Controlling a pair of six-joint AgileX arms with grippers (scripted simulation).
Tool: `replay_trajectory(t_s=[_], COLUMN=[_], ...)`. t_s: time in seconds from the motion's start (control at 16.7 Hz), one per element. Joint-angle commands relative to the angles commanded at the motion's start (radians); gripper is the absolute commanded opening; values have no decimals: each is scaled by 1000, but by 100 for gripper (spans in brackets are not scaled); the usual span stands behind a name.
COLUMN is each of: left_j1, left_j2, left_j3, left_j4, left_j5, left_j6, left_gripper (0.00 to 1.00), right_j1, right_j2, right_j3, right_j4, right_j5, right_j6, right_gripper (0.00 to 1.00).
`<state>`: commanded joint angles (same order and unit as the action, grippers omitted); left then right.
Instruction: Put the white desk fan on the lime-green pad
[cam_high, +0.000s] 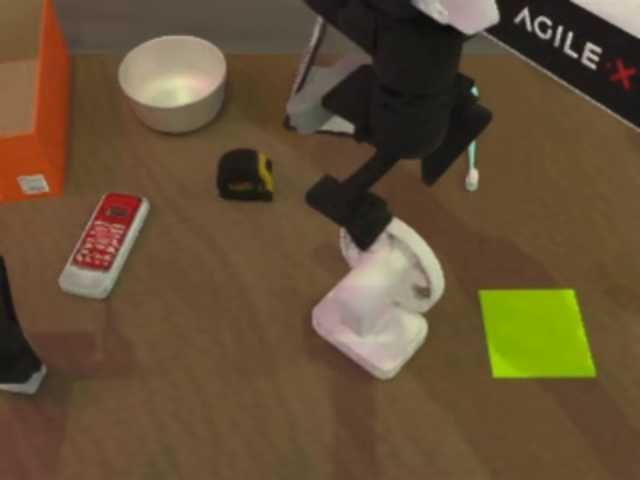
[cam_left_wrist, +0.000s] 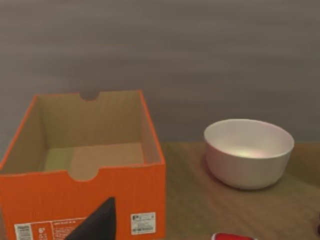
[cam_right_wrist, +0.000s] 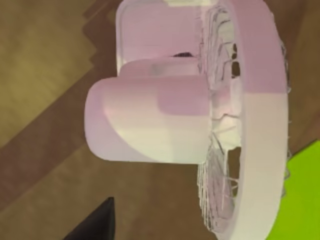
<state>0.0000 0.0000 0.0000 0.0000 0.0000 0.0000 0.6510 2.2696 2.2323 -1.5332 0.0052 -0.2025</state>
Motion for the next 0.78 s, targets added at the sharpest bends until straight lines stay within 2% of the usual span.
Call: replay_trajectory(t_s=[0.3, 0.6, 0.78], left_j1=[0, 0, 0], left_j2=[0, 0, 0], left_j3=[0, 0, 0], left_j4=[0, 0, 0], left_j5=[0, 0, 0], left_j6=[0, 0, 0], left_gripper=[100, 100, 100], right_j1=[-2, 0, 1], right_j2=[-4, -22, -25], right_j3=[-20, -202, -240], right_j4=[19, 178, 215], right_j5=[0, 0, 0], right_j6=[-2, 0, 1], right_gripper=[100, 100, 100])
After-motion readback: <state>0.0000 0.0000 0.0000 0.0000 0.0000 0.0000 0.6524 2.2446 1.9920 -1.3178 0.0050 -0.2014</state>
